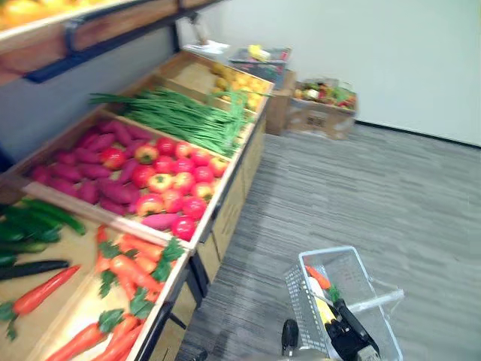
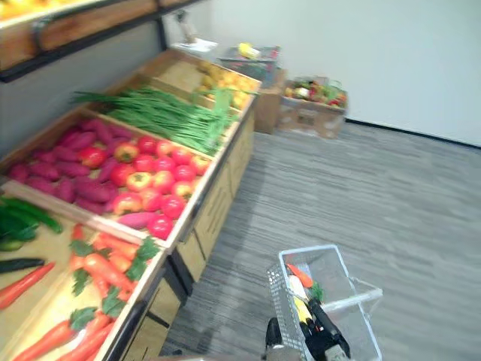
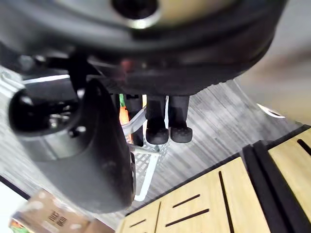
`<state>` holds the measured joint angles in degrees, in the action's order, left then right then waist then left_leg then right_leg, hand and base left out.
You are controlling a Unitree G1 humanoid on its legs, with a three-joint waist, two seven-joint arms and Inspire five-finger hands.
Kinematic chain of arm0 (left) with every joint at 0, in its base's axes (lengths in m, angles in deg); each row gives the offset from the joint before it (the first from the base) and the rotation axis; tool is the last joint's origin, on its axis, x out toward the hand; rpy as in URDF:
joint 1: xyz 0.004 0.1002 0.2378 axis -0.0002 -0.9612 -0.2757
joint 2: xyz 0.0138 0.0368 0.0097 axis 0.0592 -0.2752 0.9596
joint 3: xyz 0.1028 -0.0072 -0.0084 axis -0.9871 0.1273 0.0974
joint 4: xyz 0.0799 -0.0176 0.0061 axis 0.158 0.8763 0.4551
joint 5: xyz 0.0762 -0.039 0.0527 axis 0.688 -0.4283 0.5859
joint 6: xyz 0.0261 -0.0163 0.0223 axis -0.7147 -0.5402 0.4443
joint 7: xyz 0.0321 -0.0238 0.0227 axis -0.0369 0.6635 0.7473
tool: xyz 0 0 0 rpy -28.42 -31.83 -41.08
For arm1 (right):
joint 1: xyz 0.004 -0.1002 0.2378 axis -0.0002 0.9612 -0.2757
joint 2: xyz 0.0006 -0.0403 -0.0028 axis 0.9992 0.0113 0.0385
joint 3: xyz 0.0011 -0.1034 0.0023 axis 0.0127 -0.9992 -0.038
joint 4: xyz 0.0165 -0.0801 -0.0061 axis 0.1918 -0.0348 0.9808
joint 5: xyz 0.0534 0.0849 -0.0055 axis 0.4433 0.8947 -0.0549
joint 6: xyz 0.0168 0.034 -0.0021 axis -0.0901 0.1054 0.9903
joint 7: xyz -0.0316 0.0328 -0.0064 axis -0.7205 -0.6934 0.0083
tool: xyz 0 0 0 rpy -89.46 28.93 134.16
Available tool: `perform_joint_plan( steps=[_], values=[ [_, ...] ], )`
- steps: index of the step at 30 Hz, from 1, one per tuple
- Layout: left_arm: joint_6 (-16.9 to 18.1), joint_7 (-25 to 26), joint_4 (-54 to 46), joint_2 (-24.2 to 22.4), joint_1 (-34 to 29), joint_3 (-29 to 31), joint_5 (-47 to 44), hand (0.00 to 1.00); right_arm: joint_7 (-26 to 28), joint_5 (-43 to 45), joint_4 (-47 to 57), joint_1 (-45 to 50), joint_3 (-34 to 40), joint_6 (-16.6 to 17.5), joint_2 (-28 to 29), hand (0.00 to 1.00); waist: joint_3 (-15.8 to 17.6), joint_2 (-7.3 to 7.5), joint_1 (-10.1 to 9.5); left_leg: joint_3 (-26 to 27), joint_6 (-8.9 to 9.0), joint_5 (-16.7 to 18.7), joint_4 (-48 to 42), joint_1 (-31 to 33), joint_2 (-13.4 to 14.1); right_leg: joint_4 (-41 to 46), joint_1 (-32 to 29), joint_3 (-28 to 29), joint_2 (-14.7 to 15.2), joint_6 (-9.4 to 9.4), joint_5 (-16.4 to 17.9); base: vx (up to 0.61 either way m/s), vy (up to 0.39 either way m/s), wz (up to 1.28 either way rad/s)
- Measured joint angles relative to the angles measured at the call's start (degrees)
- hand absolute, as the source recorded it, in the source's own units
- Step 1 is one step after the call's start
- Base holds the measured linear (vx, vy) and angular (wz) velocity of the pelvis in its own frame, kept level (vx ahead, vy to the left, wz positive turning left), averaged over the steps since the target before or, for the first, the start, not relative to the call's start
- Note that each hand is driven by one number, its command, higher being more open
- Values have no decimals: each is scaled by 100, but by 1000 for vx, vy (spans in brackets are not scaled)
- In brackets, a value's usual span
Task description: Pick vegetable in the basket
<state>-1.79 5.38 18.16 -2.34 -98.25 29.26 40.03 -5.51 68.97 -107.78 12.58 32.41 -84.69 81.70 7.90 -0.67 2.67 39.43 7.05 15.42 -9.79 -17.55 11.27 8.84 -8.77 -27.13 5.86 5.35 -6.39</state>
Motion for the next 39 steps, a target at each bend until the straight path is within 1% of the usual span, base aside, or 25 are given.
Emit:
perform_joint_plan(
  steps=[2,4,5,6,8,10,13,14,16,18,21,22,24,26,27,28,29,30,31,33,34,35,36,38,39],
  values=[
    [21,46,18,24,33,4,1,100,36,12,-250,0,-13,162,11,0,-2,84,-29,97,-8,-5,-376,-8,124,54,-15,-93,-91,-75,-14,162,-50,-82],
    [111,51,20,-103,73,-11,3,100,67,102,-450,-10,-5,279,-60,0,54,-34,-17,144,-10,-9,-306,-135,125,123,-34,-140,-134,-202,112,114,-63,-50],
    [123,55,24,-105,109,-10,1,100,76,101,-547,-41,-2,340,-78,0,98,-115,1,219,15,-22,-181,-218,118,216,-73,-140,-150,-185,178,42,-13,-35],
    [146,56,34,-110,147,-7,2,100,83,99,-646,-63,-4,387,-59,0,118,-129,34,289,127,-84,-67,-245,106,333,-154,-150,-170,-167,273,9,-20,-17],
    [190,54,49,-109,150,14,0,100,94,88,-713,-118,-8,416,-55,0,147,-81,42,395,267,-215,-24,-251,106,390,-223,-126,-188,-127,359,-3,-107,-15],
    [259,50,79,-110,147,156,0,100,106,63,-791,-180,-11,414,-23,0,157,12,42,413,294,-381,-118,-223,144,316,-210,-117,-224,-93,444,-9,-169,-18],
    [394,49,85,-91,140,201,102,100,108,-155,-792,-243,-27,379,6,0,110,100,-16,410,326,-557,-1218,115,612,-88,-30,-122,-423,-65,468,40,-155,-33],
    [446,49,86,-80,129,202,102,100,108,-192,-791,-248,-27,344,1,0,97,103,-24,381,255,-618,-1512,202,737,-187,31,-115,-474,-65,467,74,-183,-48],
    [612,40,94,11,148,194,83,100,161,-376,-792,-242,-26,210,-21,0,101,181,-65,12,-111,-949,-2697,673,1178,-594,286,-53,-653,-71,460,82,-246,-37],
    [722,5,84,11,203,177,36,100,198,-378,-808,-248,-26,172,-49,0,104,186,-68,-352,-205,-876,-3338,1064,1249,-810,414,98,-770,-77,456,52,-230,-24],
    [794,-112,50,-55,203,147,4,100,335,-377,-910,-262,-26,146,-90,0,102,210,-137,-1045,-107,-382,-3568,1534,952,-1030,629,380,-971,-129,420,14,-140,-38],
    [752,-111,46,-51,205,138,-142,100,389,-378,-930,-267,-40,146,-86,0,106,245,-244,-1229,-85,-136,-3179,1649,724,-1092,714,508,-1051,-129,421,-8,-64,-60],
    [723,-109,47,-32,205,145,-241,100,426,-376,-920,-282,-67,146,-82,0,127,304,-258,-1387,-89,45,-2465,1745,467,-1135,765,594,-1076,-129,421,-18,-37,-42],
    [753,-62,39,-14,202,171,-241,100,419,-362,-816,-286,-233,158,-101,0,178,412,-260,-1849,-150,50,-1115,2015,-125,-1227,760,896,-1041,-128,422,-50,-25,-31],
    [755,-47,40,-6,196,193,-241,100,417,-362,-782,-297,-274,161,-108,0,196,441,-271,-1971,-241,-54,-881,2104,-266,-1272,759,987,-1020,-127,426,-55,-47,-60],
    [762,-7,74,-38,146,195,-233,100,400,-359,-777,-339,-451,170,-147,0,173,342,-377,-2189,-282,-284,-470,2276,-374,-1346,775,1135,-1097,-404,714,-24,-67,-67],
    [785,6,135,-152,147,199,-229,100,401,-358,-764,-381,-518,169,-242,0,198,88,-438,-2240,-256,-506,-490,2320,-143,-872,645,1121,-1255,-154,803,-7,-8,-62],
    [861,22,233,-237,112,238,-297,100,390,-360,-706,-390,-755,192,-326,0,329,57,-371,-2285,-103,-555,-1204,2591,-22,594,465,1401,-996,595,1274,27,21,-20],
    [892,-5,285,-268,188,423,-458,100,318,-369,-825,-341,-813,239,-366,0,435,-49,-393,-2409,-73,-454,-1603,2670,121,280,824,1535,-1049,53,1551,40,25,-6],
    [897,-16,346,-326,188,451,-490,100,232,-376,-927,-308,-937,235,-369,0,408,-19,-443,-2246,-101,-467,-1393,2604,47,12,1020,1531,-987,-29,1377,62,-46,-9],
    [916,-30,334,-326,165,441,-467,100,232,-388,-934,-287,-1027,294,-370,0,387,-42,-443,-2184,-293,-687,-931,2463,-48,-95,1089,1607,-967,-81,1350,77,-23,-18],
    [913,-46,354,-325,161,427,-457,100,229,-401,-937,-288,-1074,307,-379,0,380,-45,-453,-2144,-358,-820,-778,2368,-75,-116,1116,1658,-951,-104,1366,177,31,-28],
    [905,-62,365,-328,153,435,-453,100,229,-423,-946,-287,-1147,320,-409,0,350,-29,-459,-2078,-429,-993,-539,2229,-154,-155,1154,1656,-883,-170,1409,221,74,-25],
    [894,-92,357,-308,134,418,-310,100,239,-575,-944,-287,-1146,330,-397,0,257,-4,-462,-1975,-475,-1074,-392,2126,-251,107,1031,1585,-723,-315,1607,222,72,-10],
    [897,-100,342,-265,138,406,-168,100,238,-590,-946,-285,-1146,332,-388,0,222,71,-463,-1924,-482,-1020,-382,2056,-345,463,925,1557,-583,-508,1788,181,50,-2]
  ],
)
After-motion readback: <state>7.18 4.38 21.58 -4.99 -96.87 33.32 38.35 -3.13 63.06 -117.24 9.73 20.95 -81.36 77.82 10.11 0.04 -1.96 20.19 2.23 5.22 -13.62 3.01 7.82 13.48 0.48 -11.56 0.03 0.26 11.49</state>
